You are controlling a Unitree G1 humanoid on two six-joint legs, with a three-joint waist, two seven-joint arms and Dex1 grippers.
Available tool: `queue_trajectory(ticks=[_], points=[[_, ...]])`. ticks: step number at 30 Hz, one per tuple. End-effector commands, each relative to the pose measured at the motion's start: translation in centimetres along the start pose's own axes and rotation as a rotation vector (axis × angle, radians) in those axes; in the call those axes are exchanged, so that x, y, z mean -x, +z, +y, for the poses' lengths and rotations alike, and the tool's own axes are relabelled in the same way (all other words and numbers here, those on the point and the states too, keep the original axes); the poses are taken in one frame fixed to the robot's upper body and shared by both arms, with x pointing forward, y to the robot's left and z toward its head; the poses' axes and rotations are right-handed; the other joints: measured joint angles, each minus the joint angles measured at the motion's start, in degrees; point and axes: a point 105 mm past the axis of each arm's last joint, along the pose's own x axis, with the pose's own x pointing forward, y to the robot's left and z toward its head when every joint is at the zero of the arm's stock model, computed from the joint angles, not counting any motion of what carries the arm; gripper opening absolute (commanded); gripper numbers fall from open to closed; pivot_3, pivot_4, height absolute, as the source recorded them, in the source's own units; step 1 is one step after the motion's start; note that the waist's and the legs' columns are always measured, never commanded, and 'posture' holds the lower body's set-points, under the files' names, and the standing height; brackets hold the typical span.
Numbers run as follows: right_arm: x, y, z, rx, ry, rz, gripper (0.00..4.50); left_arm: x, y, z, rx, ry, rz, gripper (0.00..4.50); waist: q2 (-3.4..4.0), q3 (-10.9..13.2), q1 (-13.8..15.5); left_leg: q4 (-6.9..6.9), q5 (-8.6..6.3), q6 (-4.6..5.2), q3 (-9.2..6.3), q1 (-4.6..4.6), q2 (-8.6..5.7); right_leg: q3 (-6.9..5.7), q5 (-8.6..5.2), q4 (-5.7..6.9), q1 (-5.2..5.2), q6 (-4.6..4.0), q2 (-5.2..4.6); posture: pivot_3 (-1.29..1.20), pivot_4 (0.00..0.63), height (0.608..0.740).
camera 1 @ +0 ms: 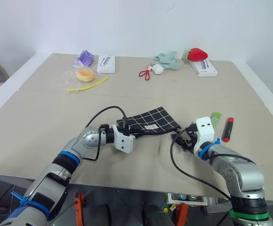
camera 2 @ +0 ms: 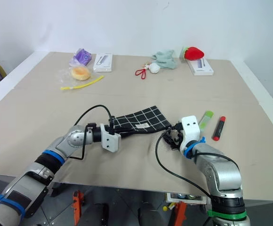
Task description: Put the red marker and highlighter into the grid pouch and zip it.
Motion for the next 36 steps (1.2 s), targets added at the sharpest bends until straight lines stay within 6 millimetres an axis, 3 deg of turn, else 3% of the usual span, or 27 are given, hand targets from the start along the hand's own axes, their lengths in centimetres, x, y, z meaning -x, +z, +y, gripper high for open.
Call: queue_trajectory(ticks=[1,3,4,5,11,18,22,28,36], points=[[-0.4,0.9,0.2,0.003,-0.001,-0.038,1.70,-0.4,0.1,-2.5,0.035,-0.077,0.001,0.00,0.00,0.0,0.0,0.00,0.00,0.00,-0.01,0.00,-0.01,0.00,0.00,0.00,0.00,0.00,-0.01,0.00,0.150,0.728],[-0.6,1.2,0.5,0.010,0.012,-0.051,0.55,-0.4,0.0,-2.5,0.038,-0.075,0.003,0.00,0.00,0.0,0.0,0.00,0.00,0.00,-0.03,0.00,-0.01,-0.02,0.00,0.00,0.00,0.00,0.00,0.00,0.150,0.728],[-0.6,1.3,0.7,0.013,0.018,-0.054,0.16,-0.4,0.1,-2.5,0.039,-0.073,0.004,0.00,0.00,0.0,0.0,-0.01,0.00,0.00,-0.04,0.00,-0.01,-0.02,0.00,0.00,0.01,0.00,0.00,0.00,0.150,0.728],[-0.7,1.3,1.0,0.017,0.030,-0.054,0.06,-0.4,0.1,-2.5,0.042,-0.070,0.004,0.00,0.00,0.0,0.0,-0.01,0.00,0.00,-0.04,0.00,-0.01,-0.02,-0.01,0.00,0.01,0.00,0.00,0.00,0.150,0.728],[-0.3,1.5,3.6,0.082,0.160,-0.073,0.06,-0.6,0.3,-2.1,0.066,-0.042,-0.004,0.00,0.00,0.0,0.0,-0.01,0.00,0.00,-0.06,-0.01,-0.02,-0.03,-0.03,0.00,0.01,0.02,-0.01,0.00,0.150,0.728],[1.4,0.2,8.8,0.125,0.438,-0.050,0.06,-1.1,0.7,-1.4,0.118,0.004,-0.020,0.00,-0.01,0.0,0.0,-0.02,-0.04,0.00,-0.07,-0.06,-0.10,-0.05,-0.12,0.00,0.01,0.08,-0.09,0.00,0.150,0.728],[1.6,-0.4,8.0,0.158,0.433,-0.023,0.06,-1.0,0.7,-1.1,0.138,0.025,-0.022,0.00,-0.02,0.0,0.0,0.00,-0.04,0.00,-0.08,-0.08,-0.21,-0.07,-0.14,-0.01,0.02,0.13,-0.24,0.00,0.150,0.728],[2.3,-0.7,9.1,0.175,0.510,-0.015,0.06,-1.0,0.9,-0.8,0.155,0.044,-0.027,0.00,-0.04,0.0,0.0,0.01,-0.04,0.00,-0.10,-0.08,-0.34,-0.12,-0.18,-0.01,0.06,0.21,-0.38,0.00,0.150,0.728],[2.7,-1.5,6.9,0.165,0.441,0.026,0.06,-0.6,1.1,-0.1,0.183,0.073,-0.034,0.00,-0.06,0.0,0.1,0.01,-0.04,0.00,-0.14,-0.11,-0.37,-0.17,-0.21,-0.01,0.07,0.25,-0.42,0.00,0.150,0.728]])
